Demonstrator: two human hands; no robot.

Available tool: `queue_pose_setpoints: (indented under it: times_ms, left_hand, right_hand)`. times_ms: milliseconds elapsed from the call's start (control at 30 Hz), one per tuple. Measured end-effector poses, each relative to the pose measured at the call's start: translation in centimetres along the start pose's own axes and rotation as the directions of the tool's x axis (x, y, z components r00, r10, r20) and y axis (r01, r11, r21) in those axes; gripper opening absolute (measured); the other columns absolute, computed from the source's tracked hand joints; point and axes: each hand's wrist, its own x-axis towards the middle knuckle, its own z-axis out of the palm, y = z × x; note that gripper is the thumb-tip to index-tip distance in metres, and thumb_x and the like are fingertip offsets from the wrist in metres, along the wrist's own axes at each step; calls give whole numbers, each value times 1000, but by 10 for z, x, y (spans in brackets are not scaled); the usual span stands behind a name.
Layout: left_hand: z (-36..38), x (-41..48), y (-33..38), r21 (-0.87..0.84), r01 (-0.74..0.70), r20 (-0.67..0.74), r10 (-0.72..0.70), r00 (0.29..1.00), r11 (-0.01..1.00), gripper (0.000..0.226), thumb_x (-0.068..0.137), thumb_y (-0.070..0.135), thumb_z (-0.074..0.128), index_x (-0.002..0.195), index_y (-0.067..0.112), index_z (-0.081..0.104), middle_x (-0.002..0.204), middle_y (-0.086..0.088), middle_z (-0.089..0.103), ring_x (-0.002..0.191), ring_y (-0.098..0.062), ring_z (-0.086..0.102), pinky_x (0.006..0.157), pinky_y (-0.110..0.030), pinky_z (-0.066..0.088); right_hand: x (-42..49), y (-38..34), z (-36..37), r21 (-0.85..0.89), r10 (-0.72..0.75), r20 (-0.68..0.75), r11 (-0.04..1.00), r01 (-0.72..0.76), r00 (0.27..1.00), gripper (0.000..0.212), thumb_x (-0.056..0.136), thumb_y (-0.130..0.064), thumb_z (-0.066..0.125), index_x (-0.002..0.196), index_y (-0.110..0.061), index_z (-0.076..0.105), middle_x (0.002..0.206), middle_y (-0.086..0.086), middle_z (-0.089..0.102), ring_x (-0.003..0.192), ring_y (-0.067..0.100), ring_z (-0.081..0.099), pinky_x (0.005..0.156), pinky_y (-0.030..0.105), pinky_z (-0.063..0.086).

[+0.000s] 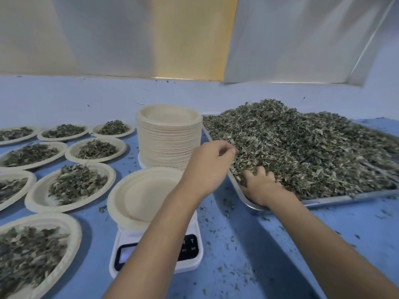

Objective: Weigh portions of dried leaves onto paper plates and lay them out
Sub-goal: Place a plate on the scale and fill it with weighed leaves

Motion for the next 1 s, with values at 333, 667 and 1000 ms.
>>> queue_pose_setpoints:
  times_ms: [333, 667, 1000]
  left_hand:
    - [1, 0, -8, -155, 56, -37, -62, 997, 986, 24, 93, 16, 49, 83, 24, 69, 91, 8, 71, 92, -8, 65, 89, -31, 49]
    - [-8, 0, -13, -619, 375, 16, -466, 884, 690, 15, 91, 12, 54, 92, 10, 69, 96, -4, 70, 94, -16, 66, 71, -23, 52]
    - [-27, -4, -8, -845, 394, 111, -601, 792, 362, 28, 96, 30, 45, 110, 9, 57, 101, -7, 59, 89, -21, 57, 74, -32, 45]
  right_hand:
    - [19, -13, -8, 117, -88, -356, 984, 138, 930, 24, 97, -24, 47, 111, -8, 55, 114, 16, 44, 98, 37, 54, 75, 37, 40]
    - [20, 6, -21, 873, 364, -337, 465, 143, 868, 20, 95, -29, 47, 97, -13, 58, 63, 1, 51, 51, 15, 39, 49, 28, 30]
    - [-26, -73, -62, 931, 179, -207, -267, 250, 962, 17, 97, -24, 49, 83, -18, 57, 81, 2, 64, 78, 18, 59, 72, 34, 46]
